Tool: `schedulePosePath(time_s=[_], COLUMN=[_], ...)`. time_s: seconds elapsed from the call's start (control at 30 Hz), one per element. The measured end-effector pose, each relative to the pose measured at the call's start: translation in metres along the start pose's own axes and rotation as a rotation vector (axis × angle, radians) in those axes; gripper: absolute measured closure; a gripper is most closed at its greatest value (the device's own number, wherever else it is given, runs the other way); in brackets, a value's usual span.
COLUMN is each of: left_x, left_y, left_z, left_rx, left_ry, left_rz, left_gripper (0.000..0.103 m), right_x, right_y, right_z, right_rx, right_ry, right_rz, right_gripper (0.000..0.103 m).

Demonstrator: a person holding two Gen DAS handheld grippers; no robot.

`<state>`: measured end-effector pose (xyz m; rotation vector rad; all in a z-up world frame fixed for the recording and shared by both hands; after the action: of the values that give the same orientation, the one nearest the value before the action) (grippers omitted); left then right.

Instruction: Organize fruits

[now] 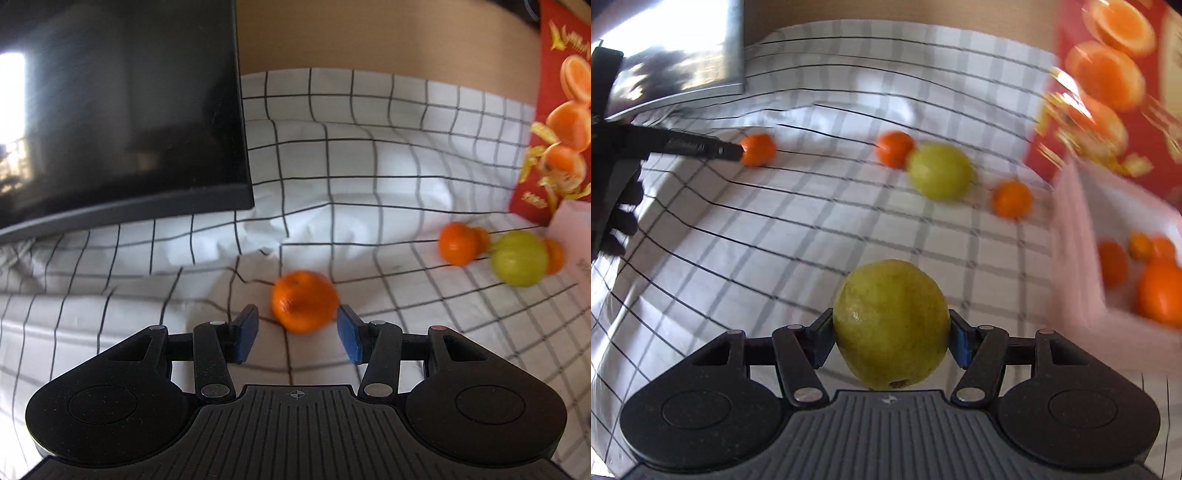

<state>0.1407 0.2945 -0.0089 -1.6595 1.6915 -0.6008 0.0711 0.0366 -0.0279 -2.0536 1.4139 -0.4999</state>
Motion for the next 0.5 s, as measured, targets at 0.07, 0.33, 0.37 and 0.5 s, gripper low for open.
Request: schedulePosePath(time_s=[0.07, 0.33, 0.37, 0.5], left_x=[0.001, 0.015, 0.018, 0.023], left_y=[-0.003, -0.01, -0.008, -0.001], left_z=[0.011, 0.036, 0.039, 0.045], left_rx=[-0.02, -0.055, -0.075, -0.09], left_ry=[-0.001, 0.071, 0.085, 0.085], left_rz=[0.025, 0.076, 0.075, 0.078], left_gripper=[0.051, 0.046, 0.048, 0.053], right_x=[0.011, 0.039, 0.042, 0.048], right_y=[0.008, 0.027, 0.029, 0.034], right_z=[-0.005, -0.011, -0.01, -0.011], right_rx=[0.003, 0.003, 0.0, -0.003], right_ry=[0.023, 0.068, 0.071, 0.065], right_rz=[0.026, 0.112, 0.12, 0.143], right_gripper=[0.042, 0.042, 0.042, 0.041])
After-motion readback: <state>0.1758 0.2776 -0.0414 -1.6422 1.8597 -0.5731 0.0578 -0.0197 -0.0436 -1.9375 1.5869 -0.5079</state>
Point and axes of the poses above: each gripper's, at about its wrist camera, not at the fingertips, and z roughly the way its jaws point, x to its right, y to its underside, the point moved 8 cm from there along z, roughly the way its jaws point, and after that the axes turned 6 degrees about z, right-handed, at the moved point
